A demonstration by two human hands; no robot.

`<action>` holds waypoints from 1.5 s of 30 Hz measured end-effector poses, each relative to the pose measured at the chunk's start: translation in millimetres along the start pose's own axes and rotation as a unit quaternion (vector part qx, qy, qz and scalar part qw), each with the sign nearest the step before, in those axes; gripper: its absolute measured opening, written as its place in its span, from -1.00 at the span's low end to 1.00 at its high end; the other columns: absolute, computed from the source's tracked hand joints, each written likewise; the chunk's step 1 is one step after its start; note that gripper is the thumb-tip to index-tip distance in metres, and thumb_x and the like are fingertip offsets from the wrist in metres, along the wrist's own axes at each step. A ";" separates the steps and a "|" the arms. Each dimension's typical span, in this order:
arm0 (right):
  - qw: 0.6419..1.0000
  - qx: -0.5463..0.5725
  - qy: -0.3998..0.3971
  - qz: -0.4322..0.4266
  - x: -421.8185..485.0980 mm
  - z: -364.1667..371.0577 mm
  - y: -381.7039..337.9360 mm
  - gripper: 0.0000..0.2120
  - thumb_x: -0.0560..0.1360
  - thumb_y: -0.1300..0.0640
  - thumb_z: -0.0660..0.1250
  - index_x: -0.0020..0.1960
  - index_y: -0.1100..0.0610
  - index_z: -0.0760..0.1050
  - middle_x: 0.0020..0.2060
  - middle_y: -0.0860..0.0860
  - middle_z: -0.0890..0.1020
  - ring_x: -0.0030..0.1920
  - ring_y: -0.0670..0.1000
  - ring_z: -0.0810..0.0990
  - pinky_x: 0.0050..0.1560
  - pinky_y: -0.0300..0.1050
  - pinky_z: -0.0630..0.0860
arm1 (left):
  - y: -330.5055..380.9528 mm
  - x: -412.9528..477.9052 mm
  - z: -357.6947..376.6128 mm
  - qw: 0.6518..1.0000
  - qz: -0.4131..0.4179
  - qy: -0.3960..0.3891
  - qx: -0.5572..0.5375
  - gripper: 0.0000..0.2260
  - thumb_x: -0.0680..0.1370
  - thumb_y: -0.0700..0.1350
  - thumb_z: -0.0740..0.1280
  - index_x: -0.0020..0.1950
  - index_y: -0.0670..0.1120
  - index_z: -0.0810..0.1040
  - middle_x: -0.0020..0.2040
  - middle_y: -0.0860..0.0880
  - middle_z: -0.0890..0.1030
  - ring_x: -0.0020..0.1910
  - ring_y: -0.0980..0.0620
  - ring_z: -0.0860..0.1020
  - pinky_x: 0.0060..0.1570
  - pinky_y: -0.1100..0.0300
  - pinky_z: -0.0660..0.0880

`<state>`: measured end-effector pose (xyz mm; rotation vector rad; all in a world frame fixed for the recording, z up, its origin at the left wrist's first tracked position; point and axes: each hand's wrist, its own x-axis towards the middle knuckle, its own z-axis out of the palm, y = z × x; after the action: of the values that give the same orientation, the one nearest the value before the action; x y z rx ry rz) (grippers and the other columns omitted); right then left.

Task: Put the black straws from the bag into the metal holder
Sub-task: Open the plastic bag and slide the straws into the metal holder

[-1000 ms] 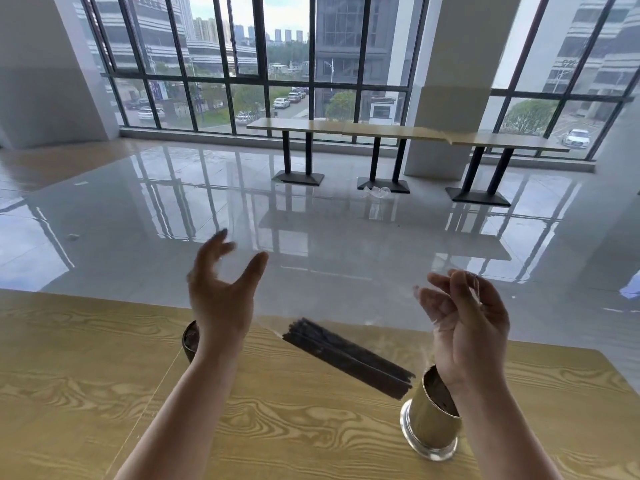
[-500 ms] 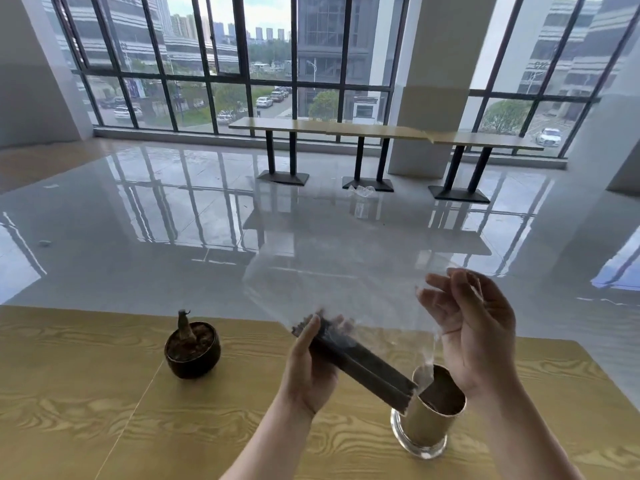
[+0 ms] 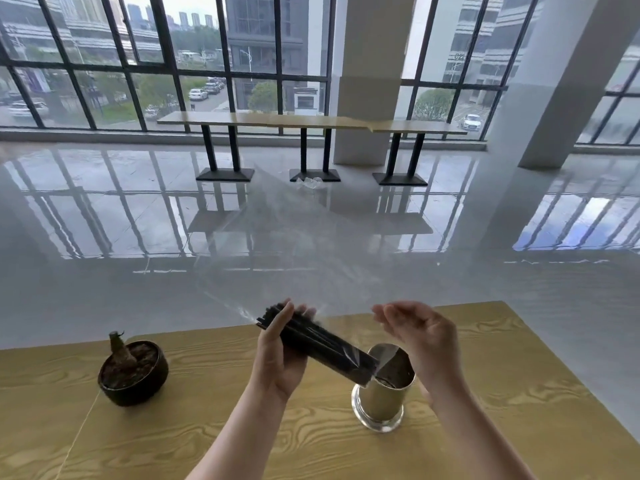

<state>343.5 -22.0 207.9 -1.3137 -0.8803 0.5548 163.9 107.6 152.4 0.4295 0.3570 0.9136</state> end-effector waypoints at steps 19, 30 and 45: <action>0.993 -0.026 0.119 -0.003 -50.4 -81.3 18.3 -0.85 0.52 0.06 0.40 -0.05 0.08 0.72 -0.10 0.07 0.78 -0.04 0.11 0.75 0.01 0.00 0.70 | -77.0 5.7 46.3 0.993 -0.099 -0.044 -0.052 -0.95 0.46 -0.12 0.45 -0.13 -0.08 0.67 -0.11 -0.07 0.65 -0.08 -0.06 0.67 0.03 -0.09 0.63; 0.961 -0.007 0.272 -0.045 -74.1 -149.8 7.7 -0.87 0.55 0.09 0.38 -0.04 0.12 0.67 -0.15 0.18 0.75 -0.14 0.22 0.75 -0.05 0.04 0.71 | -170.6 -5.7 81.5 0.975 -0.214 -0.033 -0.059 -0.57 0.39 -0.27 0.51 0.19 -0.11 0.42 -0.04 -0.17 0.64 0.03 -0.18 0.65 0.26 -0.10 0.45; 0.945 -0.083 0.311 -0.054 -70.5 -213.6 7.4 -0.78 0.52 -0.07 0.40 -0.01 0.07 0.68 -0.15 0.11 0.76 -0.10 0.16 0.76 -0.02 0.22 0.70 | -258.9 -10.7 103.5 0.957 -0.284 -0.034 -0.044 -0.87 0.48 -0.12 0.45 -0.09 -0.19 0.68 -0.03 -0.20 0.69 -0.07 -0.12 0.67 -0.09 0.05 0.61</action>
<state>476.8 -201.3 180.7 -1.4642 -0.4705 -0.0384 382.5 -61.4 113.1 0.2518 0.3500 0.3514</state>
